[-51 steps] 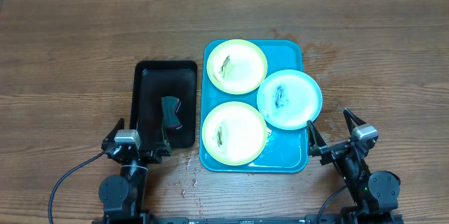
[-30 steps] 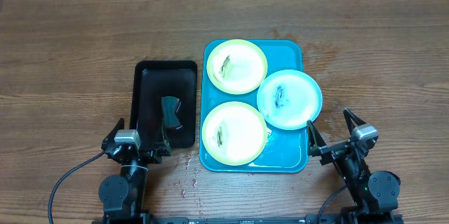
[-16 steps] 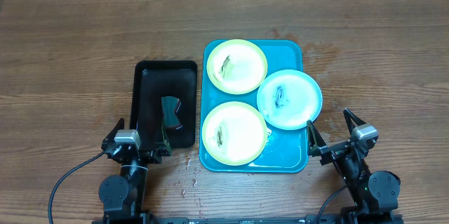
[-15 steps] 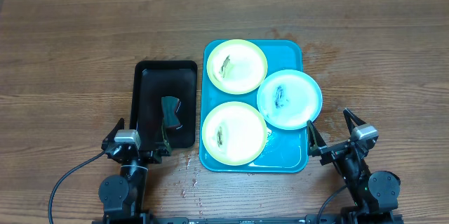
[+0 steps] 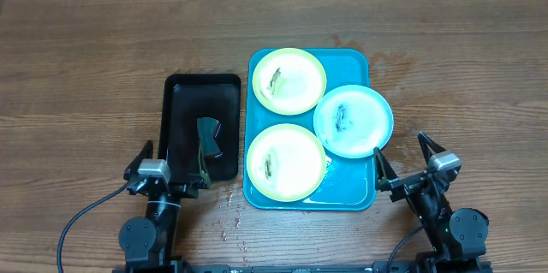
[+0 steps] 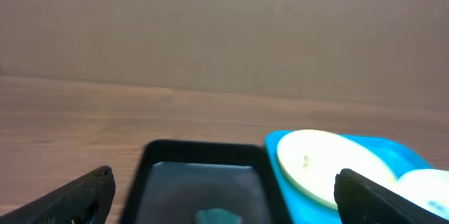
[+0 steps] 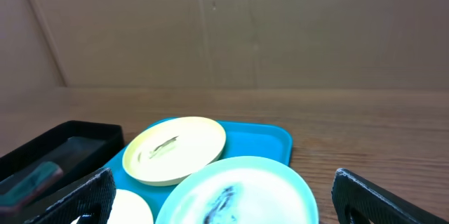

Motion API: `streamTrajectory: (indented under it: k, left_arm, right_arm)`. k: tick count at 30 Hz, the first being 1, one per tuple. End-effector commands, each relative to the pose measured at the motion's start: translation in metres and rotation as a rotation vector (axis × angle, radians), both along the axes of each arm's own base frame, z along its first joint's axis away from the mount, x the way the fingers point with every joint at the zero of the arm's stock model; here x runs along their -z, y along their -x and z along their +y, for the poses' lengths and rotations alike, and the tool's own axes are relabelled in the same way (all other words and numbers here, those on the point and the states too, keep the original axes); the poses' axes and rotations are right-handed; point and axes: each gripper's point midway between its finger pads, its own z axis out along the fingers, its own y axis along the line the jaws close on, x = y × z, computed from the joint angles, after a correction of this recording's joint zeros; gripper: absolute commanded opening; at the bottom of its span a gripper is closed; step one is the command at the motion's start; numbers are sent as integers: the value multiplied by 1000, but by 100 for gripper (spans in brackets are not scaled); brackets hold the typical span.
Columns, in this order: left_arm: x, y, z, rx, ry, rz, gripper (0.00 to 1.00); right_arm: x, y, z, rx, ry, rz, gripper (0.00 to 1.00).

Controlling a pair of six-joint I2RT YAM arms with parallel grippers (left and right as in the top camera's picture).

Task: Clean dirty plates on tray and stack at the side
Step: 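Move both grippers toward the trays from rest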

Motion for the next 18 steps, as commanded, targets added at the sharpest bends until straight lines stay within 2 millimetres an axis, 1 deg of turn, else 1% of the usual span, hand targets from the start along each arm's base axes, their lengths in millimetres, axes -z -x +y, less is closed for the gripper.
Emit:
streamTrajectory:
  k: [1,3,6,9,10,11,13,15,18]
  left_arm:
    - [-9,6,-29,169,40,-33,100]
    - [-17,9,-37,218,34,-60,100]
    - [-32,12,-36,213,39,-60,100]
    - [-46,14,-32,184,61,38,100]
    - [-50,14,-32,180,65,82,100]
    - [-56,14,-32,180,65,129,100]
    - [-65,10,-32,184,65,234,100]
    - [-74,6,-33,191,80,353,100]
    - [-82,0,-33,188,114,556,100]
  right_arm:
    - [-9,6,13,-82,-75,-18,100]
    - [-23,11,21,-145,-125,-45,100]
    - [-53,20,26,-180,-132,-103,100]
    - [-90,28,24,-178,-131,-117,100]
    - [-99,29,24,-178,-131,-104,100]
    - [-109,29,24,-176,-131,-70,100]
    - [-121,26,25,-170,-130,33,100]
    - [-123,20,25,-160,-129,182,100]
    - [-119,11,27,-147,-125,417,100]
